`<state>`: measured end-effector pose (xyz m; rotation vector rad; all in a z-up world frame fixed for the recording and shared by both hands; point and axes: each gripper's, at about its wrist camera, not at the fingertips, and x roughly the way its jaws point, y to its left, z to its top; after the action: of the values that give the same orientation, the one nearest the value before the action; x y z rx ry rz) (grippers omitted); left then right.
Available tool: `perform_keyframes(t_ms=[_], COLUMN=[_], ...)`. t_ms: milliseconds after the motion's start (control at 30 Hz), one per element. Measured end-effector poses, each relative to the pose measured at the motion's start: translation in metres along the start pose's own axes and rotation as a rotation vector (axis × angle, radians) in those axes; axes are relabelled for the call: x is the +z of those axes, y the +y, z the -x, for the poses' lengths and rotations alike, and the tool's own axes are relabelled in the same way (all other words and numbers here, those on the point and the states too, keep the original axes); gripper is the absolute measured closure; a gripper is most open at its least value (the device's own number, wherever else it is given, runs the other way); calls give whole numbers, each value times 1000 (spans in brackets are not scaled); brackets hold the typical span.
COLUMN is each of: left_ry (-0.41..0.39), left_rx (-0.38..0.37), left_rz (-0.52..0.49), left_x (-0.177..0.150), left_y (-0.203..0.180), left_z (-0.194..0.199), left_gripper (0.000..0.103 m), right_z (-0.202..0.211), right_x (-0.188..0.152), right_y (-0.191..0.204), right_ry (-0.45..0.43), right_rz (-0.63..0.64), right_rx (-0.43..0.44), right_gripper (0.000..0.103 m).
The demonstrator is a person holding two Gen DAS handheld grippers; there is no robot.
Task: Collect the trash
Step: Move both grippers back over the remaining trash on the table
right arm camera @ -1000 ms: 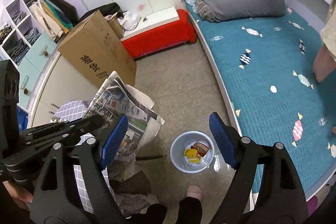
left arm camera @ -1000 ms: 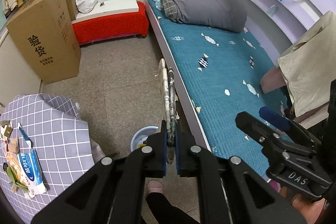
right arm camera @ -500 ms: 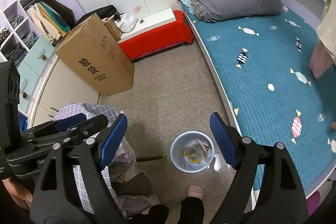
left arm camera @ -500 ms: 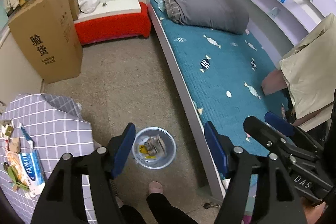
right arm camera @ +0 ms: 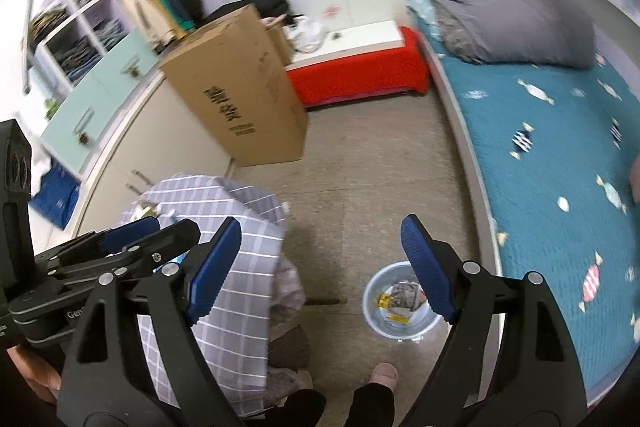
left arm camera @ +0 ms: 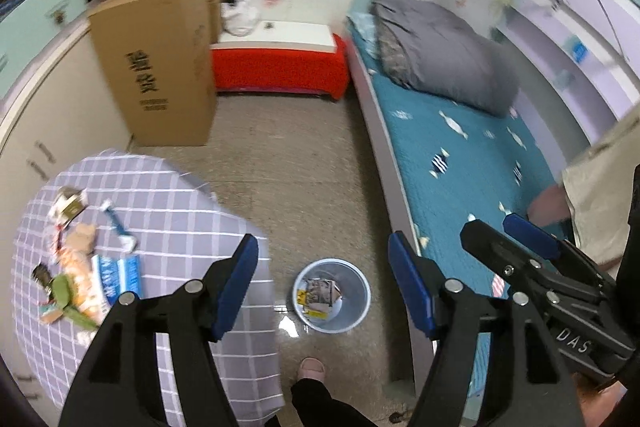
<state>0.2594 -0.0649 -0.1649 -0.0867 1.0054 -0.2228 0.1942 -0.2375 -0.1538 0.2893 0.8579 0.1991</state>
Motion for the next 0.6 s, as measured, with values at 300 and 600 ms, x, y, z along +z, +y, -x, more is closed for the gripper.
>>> perform_keyframes(t_ms=[300, 600], left_ry=[0, 51], left_rx=[67, 107], left_rz=[164, 303], left_x=[-18, -50], left_y=[93, 200], left_z=[26, 30], left_gripper=[36, 36], right_z=[-37, -86], right_x=[-3, -31], right_y=[87, 165], right_ry=[69, 165], right_rz=[118, 181], right_rx=[94, 146], right_gripper=[22, 22])
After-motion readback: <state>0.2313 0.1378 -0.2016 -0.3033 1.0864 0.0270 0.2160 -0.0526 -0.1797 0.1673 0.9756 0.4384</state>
